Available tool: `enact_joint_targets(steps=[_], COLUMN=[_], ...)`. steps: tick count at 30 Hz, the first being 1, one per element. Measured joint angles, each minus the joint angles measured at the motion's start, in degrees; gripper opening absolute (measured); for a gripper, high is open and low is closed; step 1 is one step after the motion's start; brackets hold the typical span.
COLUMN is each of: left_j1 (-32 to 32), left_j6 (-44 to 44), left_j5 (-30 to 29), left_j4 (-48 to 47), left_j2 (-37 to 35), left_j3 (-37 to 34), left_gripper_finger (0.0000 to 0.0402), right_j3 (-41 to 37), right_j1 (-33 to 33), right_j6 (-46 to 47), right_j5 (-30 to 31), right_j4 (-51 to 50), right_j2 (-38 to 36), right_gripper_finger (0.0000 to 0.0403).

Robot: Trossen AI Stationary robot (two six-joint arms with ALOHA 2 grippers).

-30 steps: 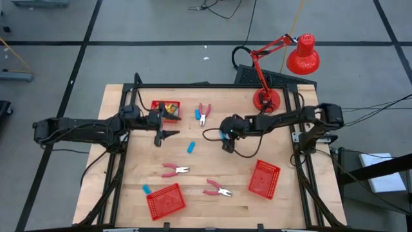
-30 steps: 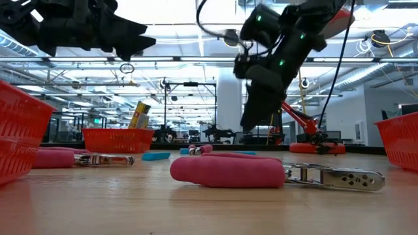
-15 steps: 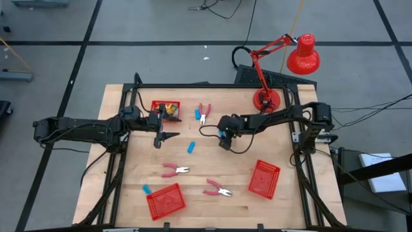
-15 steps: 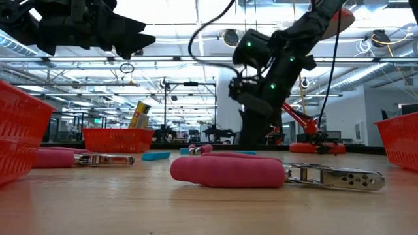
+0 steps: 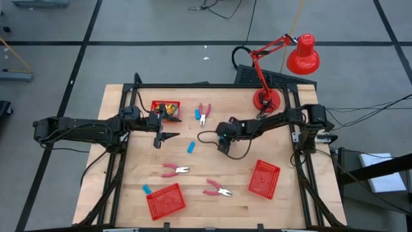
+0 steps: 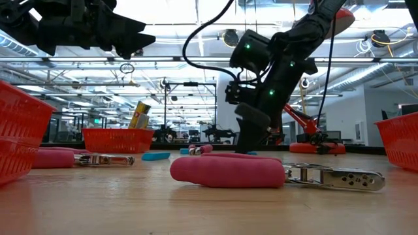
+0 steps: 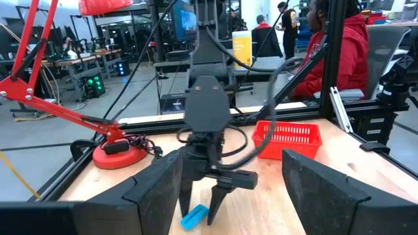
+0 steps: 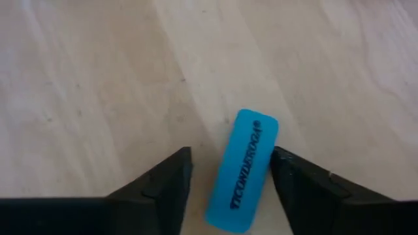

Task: Pick & Place School Supplies
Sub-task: Put the blue eraser into the bottom right red basket

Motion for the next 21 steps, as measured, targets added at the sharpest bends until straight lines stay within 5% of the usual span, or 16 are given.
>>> enact_joint_targets(steps=[8, 21], left_j1=[0.0, 0.0], left_j6=[-0.07, -0.21], left_j5=[0.0, 0.0], left_j4=[-0.01, -0.2], left_j2=[0.0, 0.0], left_j3=[0.0, 0.0], left_gripper_finger=[0.0266, 0.0266], right_j3=[-0.02, -0.26], right_j1=[1.1, 4.45], right_j6=[-0.87, -4.84], right_j5=[0.47, 4.53], right_j4=[-1.02, 3.55], right_j2=[-0.16, -2.14], right_gripper_finger=[0.0043, 0.0043])
